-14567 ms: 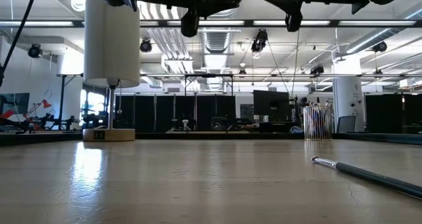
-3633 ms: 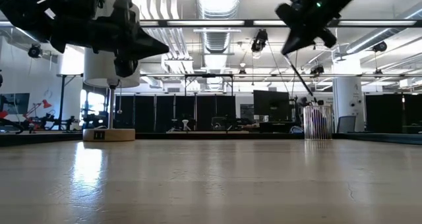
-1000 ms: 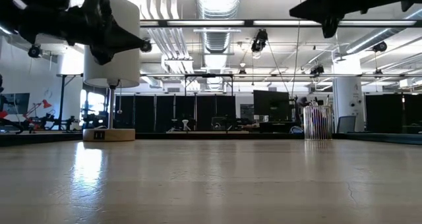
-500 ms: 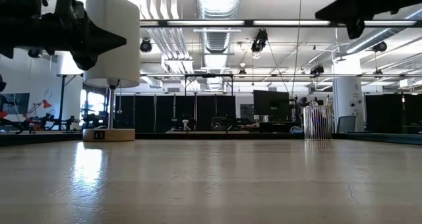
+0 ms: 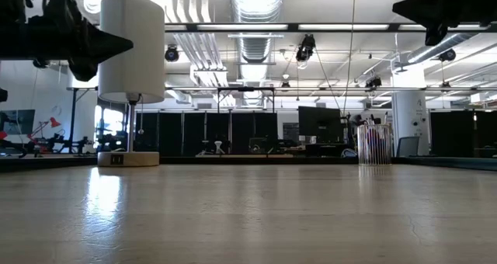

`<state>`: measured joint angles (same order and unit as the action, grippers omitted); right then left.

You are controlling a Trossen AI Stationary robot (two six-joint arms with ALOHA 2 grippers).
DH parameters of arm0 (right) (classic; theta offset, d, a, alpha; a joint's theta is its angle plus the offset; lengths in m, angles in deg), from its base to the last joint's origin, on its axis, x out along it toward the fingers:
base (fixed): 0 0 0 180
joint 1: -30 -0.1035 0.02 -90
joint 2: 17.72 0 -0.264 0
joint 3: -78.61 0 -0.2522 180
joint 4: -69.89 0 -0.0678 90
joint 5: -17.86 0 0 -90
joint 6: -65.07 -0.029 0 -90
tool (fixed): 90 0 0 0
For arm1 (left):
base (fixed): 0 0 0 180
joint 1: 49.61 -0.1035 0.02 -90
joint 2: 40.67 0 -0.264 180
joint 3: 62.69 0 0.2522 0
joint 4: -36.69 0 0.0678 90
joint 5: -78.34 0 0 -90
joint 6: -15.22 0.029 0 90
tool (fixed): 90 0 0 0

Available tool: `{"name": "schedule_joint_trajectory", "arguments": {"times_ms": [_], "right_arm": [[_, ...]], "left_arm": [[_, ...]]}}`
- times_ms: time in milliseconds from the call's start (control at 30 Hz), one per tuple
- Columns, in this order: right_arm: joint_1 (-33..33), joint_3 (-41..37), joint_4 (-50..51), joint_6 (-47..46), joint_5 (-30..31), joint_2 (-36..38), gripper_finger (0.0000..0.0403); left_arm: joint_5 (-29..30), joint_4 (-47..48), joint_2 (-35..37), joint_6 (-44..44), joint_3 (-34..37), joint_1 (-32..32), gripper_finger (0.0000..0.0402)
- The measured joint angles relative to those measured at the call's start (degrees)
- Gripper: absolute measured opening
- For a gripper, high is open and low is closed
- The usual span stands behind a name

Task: Put items in baskets/containers
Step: Return to Home Position

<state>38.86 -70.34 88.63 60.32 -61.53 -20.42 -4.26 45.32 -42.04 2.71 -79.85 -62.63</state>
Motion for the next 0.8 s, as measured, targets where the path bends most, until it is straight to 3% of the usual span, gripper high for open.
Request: {"name": "schedule_joint_trajectory", "arguments": {"times_ms": [67, 367, 800], "right_arm": [[0.0, -3.7, -3.7, 0.1, 0.0, 2.7, 0.0008], [-0.1, -16.7, -24.0, 0.6, -1.2, 2.2, 0.0008], [-0.1, -16.8, -22.7, 0.9, -1.7, 2.5, 0.0009]], "left_arm": [[1.1, 2.5, 1.3, 0.3, 0.0, 0.0, 0.0000], [2.1, 2.6, 1.3, 0.9, 0.3, -0.3, 0.0000], [2.1, 2.5, 1.4, -1.3, 2.9, -0.4, 0.0000]]}}
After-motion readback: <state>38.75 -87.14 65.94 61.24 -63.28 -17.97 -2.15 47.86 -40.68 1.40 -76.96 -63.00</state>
